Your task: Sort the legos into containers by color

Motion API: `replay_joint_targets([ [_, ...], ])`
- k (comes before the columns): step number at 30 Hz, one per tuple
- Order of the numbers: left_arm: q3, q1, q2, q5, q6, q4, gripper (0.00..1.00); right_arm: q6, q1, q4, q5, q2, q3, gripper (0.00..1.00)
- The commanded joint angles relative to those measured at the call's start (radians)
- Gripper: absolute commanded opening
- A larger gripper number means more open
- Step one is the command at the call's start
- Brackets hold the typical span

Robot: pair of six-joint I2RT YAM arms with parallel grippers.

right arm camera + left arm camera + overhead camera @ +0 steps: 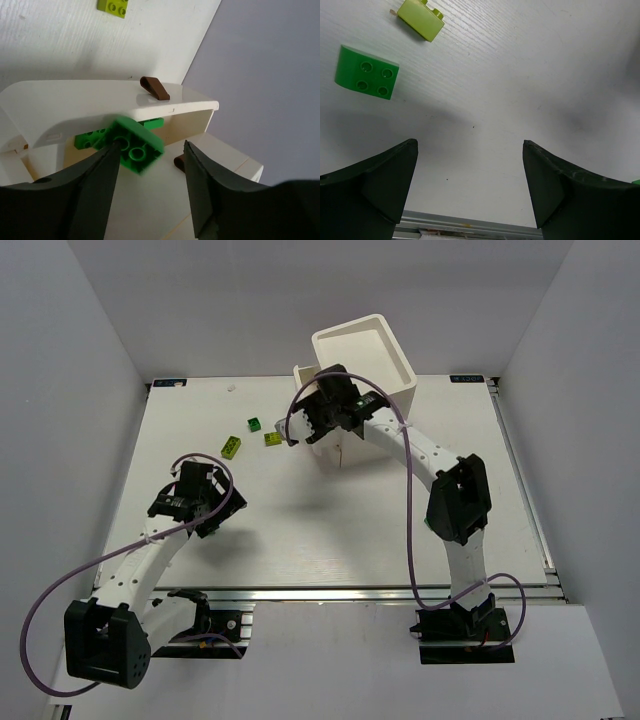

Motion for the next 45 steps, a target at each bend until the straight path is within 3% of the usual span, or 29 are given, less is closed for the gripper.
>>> replay_joint_targets([
  [1,-0.005,0.005,-0.029,-0.02,-0.011,0.003,0.95,-0.06,-0.01,-0.018,0.005,0.004,0.009,0.6],
  [6,0.003,0.005,-0.02,-0.019,-0.011,0.007,0.95,-0.077,-0.016,-0.039,0.005,0.006,0.019,0.66],
  [13,0.012,0.005,-0.015,-0.019,-0.011,0.008,0.95,0.033,-0.024,-0.059,-0.05,0.024,0.159,0.62],
  [16,0.012,0.005,-0.009,-0.016,-0.016,0.013,0.92,0.08,-0.025,-0.065,-0.076,0.03,0.202,0.19],
  [18,0.014,0.005,-0.003,-0.019,-0.019,0.01,0.86,0.107,-0.031,-0.071,-0.082,0.038,0.205,0.09],
  [19,0.018,0.005,0.0,-0.023,-0.02,0.005,0.82,0.141,-0.031,-0.067,-0.088,0.038,0.209,0.0],
  [20,0.021,0.005,0.003,-0.028,-0.022,-0.003,0.67,0.174,-0.035,-0.071,-0.1,0.039,0.222,0.0],
  [22,0.038,0.005,0.016,-0.051,-0.031,-0.027,0.49,0.302,-0.044,-0.097,-0.172,0.039,0.254,0.0],
  [23,0.046,0.005,0.022,-0.061,-0.052,-0.039,0.32,0.357,-0.047,-0.113,-0.206,0.032,0.268,0.0],
  [24,0.055,0.005,0.035,-0.083,-0.063,-0.052,0.27,0.413,-0.047,-0.129,-0.25,0.023,0.277,0.0],
  [26,0.081,0.005,0.052,-0.097,-0.087,-0.085,0.24,0.597,-0.053,-0.125,-0.351,-0.008,0.243,0.09],
  [27,0.087,0.005,0.068,-0.103,-0.127,-0.101,0.26,0.651,-0.056,-0.116,-0.393,-0.052,0.216,0.19],
  [28,0.093,0.005,0.074,-0.111,-0.152,-0.127,0.32,0.74,-0.056,-0.108,-0.434,-0.075,0.153,0.47],
  [30,0.104,0.014,0.091,-0.112,-0.248,-0.154,0.64,0.831,-0.062,-0.05,-0.557,-0.155,0.081,0.68],
  [31,0.107,0.014,0.104,-0.103,-0.279,-0.162,0.69,0.875,-0.065,-0.029,-0.597,-0.18,0.046,0.78],
  [34,0.093,0.032,0.131,-0.08,-0.388,-0.179,0.83,0.994,-0.07,0.053,-0.717,-0.259,-0.082,0.85],
  [37,0.099,0.042,0.144,-0.112,-0.445,-0.19,0.89,1.04,-0.073,0.117,-0.748,-0.319,-0.186,0.87],
  [40,0.118,0.065,0.178,-0.228,-0.479,-0.216,0.94,1.06,-0.084,0.177,-0.733,-0.376,-0.267,0.87],
  [45,0.12,0.108,0.259,-0.292,-0.508,-0.218,0.93,1.066,-0.108,0.216,-0.731,-0.415,-0.338,0.87],
])
